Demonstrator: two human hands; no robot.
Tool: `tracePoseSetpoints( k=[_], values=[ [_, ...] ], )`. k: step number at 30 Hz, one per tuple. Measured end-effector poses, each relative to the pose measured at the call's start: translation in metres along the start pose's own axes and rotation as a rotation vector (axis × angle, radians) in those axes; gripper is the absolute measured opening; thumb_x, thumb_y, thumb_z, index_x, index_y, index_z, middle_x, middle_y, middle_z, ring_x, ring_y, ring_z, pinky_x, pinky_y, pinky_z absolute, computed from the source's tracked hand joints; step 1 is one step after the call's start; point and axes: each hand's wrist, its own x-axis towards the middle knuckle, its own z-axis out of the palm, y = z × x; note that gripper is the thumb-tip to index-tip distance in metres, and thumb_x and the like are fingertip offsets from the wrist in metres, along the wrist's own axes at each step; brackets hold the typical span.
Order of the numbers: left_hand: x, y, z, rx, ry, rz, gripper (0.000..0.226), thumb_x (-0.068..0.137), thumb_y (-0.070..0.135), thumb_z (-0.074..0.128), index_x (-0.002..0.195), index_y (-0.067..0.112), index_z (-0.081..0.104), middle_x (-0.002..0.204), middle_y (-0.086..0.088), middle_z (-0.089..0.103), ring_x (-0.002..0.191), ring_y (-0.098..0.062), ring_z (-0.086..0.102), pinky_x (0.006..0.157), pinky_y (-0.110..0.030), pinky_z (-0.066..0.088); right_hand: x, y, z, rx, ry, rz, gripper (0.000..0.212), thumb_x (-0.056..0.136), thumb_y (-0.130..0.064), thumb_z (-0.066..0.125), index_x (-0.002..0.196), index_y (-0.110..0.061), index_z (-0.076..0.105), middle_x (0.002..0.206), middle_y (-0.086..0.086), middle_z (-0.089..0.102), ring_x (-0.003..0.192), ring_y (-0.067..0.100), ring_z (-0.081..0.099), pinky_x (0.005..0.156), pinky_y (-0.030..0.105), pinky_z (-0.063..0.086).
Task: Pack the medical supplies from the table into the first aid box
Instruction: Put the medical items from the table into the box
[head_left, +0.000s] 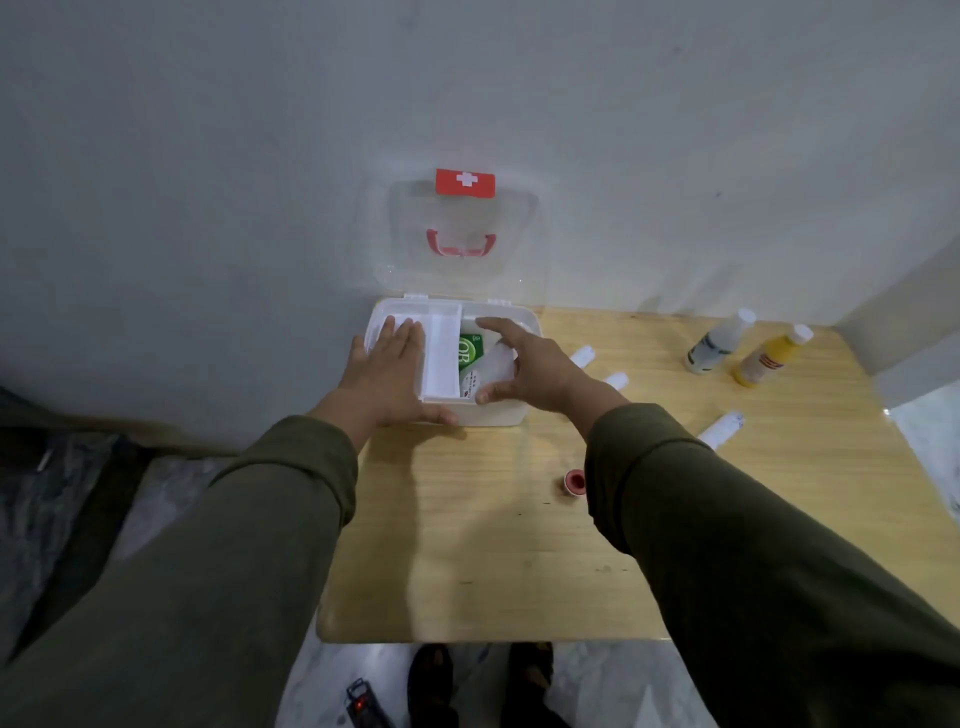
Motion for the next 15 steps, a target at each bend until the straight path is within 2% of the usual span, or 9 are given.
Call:
tracePoseSetpoints(
  k=[4,8,15],
  values=[
    [-0.001,0.000,0.000,-0.003,0.019,0.000,0.133,0.056,0.084,0.053,0.149,0.010,-0.008,0.160,-0.004,-0.008,0.147,-0.024,-0.011,0.116,-0.054,0.000,0.003,0.001,0.007,-0.039,0.029,0.004,0.085,0.068,-0.033,0.082,0.139,-0.027,0.036,0.136,0.013,0.043,0.122,0.027,0.047,0.099,0.035,0.038],
    [0.000,0.000,0.001,-0.003,0.023,-0.004,0.132,0.058,0.083,0.054,0.149,0.011,-0.008,0.160,-0.004,-0.008,0.147,-0.024,-0.012,0.115,-0.053,-0.001,0.001,-0.001,0.011,-0.022,0.089,0.028,0.070,0.076,-0.039,0.074,0.133,-0.020,0.039,0.132,0.016,0.035,0.114,0.031,0.050,0.098,0.035,0.040],
    [0.000,0.001,0.002,0.009,0.026,-0.004,0.129,0.061,0.082,0.053,0.148,0.011,-0.009,0.160,-0.005,-0.009,0.146,-0.024,-0.013,0.115,-0.053,-0.001,0.008,-0.007,0.024,0.080,0.080,0.081,0.067,0.083,-0.052,0.061,0.134,-0.018,0.035,0.122,0.016,0.051,0.107,0.028,0.055,0.080,0.030,0.040]
  ],
)
